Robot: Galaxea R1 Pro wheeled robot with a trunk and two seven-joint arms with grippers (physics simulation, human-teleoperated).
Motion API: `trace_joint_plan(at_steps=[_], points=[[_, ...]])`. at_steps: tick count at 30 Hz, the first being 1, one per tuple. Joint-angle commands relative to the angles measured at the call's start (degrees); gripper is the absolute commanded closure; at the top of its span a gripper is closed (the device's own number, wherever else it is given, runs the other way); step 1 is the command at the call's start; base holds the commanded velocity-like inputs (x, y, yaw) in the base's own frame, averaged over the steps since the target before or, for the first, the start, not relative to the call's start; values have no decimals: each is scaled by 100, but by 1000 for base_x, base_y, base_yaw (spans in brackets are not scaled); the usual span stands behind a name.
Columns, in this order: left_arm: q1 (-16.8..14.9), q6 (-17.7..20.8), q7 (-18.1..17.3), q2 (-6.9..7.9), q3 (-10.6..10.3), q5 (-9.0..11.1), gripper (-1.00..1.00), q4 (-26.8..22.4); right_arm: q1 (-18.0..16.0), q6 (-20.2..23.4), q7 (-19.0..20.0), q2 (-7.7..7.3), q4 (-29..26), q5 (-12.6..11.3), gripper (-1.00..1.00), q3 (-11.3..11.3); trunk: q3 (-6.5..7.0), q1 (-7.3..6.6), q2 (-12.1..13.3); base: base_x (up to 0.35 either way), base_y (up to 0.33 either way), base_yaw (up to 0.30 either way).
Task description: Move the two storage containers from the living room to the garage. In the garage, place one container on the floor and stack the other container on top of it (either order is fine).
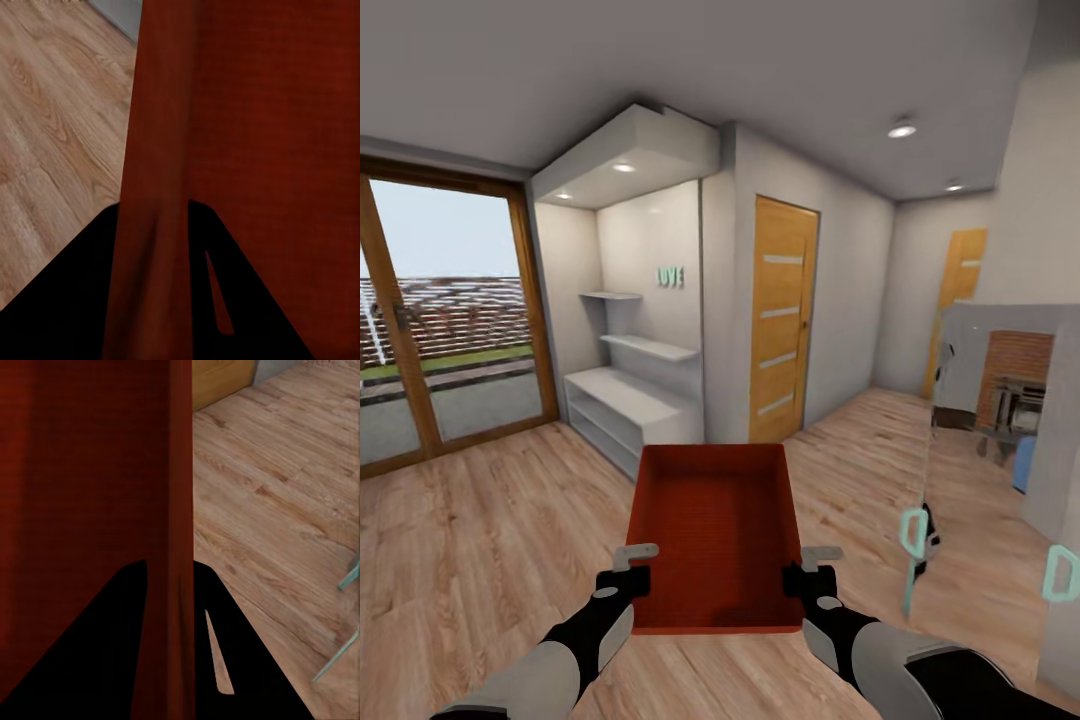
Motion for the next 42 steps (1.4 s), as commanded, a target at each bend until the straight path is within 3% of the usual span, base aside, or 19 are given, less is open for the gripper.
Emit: trace_joint_plan(at_steps=[1,25,42], points=[[3,-13,49,80,32,24,100,15,-10,-4,49,6,-297,190,100,-227,-2,5,-3,321,0,0],[3,-13,49,76,32,24,100,15,-10,-1,49,6,-297,190,100,-227,-2,5,-3,321,0,-7],[3,-13,49,76,32,24,100,15,-10,-1,49,6,-297,190,100,-227,-27,5,-3,321,0,-222]])
